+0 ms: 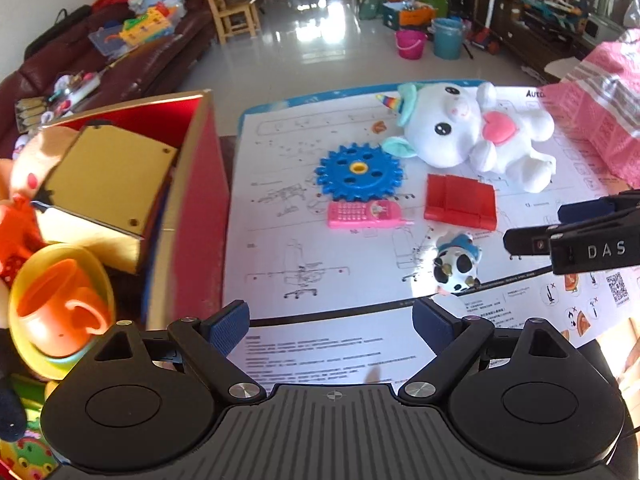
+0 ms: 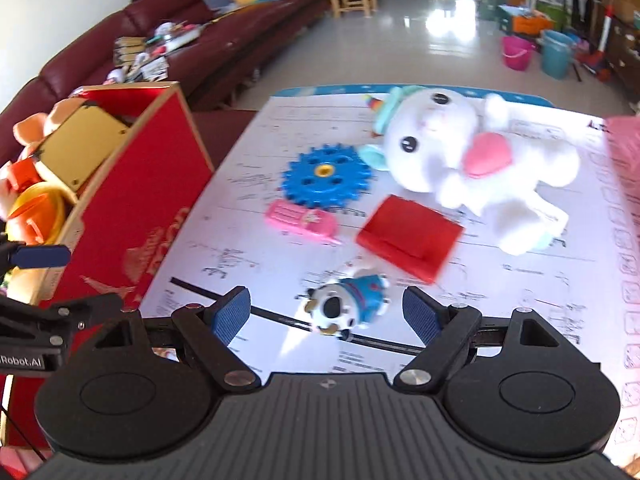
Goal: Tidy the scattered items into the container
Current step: 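Reach both grippers to the blue-and-white cow figurine and close on it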
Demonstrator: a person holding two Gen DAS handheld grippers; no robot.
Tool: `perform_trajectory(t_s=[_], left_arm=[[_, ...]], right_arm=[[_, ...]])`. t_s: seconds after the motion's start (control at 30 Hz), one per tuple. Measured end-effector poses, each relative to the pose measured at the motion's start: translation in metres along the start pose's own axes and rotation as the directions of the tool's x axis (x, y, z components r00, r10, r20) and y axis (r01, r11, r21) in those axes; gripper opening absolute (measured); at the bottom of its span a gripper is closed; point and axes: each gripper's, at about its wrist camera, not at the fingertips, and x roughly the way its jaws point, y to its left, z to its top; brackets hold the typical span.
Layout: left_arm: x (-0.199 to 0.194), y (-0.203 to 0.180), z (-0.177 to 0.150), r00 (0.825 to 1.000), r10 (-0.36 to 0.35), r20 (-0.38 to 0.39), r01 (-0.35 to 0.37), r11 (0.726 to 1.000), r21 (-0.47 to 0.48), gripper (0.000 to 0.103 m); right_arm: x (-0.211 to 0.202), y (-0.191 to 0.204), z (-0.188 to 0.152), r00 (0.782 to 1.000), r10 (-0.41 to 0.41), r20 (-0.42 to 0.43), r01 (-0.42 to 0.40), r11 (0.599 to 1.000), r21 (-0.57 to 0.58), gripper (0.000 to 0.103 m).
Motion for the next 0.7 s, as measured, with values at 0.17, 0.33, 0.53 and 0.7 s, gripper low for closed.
perform_trajectory(t_s=[0.17, 0.33, 0.53, 0.7], left_arm=[[0.047, -0.038, -0.001, 0.999, -0.024, -0.037, 0.026, 0.998, 0.059, 0.095], [0.076, -0.056, -0.004, 0.993, -0.106, -0.05, 0.11, 0.991, 0.07, 0.095], [0.095, -0.058, -0.004, 0.986, -0.155, -0.056, 0.159, 0.984, 0.074, 0.095], [0.107, -0.06, 0.004, 0.978, -0.192, -0.078, 0.198, 0.977, 0.081, 0.095]], right_arm=[[0.02, -0.027, -0.01, 0.997, -0.058, -0.049, 0.063, 0.993, 0.099, 0.087], [0.039, -0.039, -0.011, 0.994, -0.036, -0.107, 0.057, 0.977, 0.203, 0.087], [0.056, -0.043, -0.005, 0.99, -0.027, -0.137, 0.062, 0.965, 0.255, 0.087], [0.069, -0.049, 0.001, 0.986, 0.006, -0.167, 0.049, 0.945, 0.323, 0.087]])
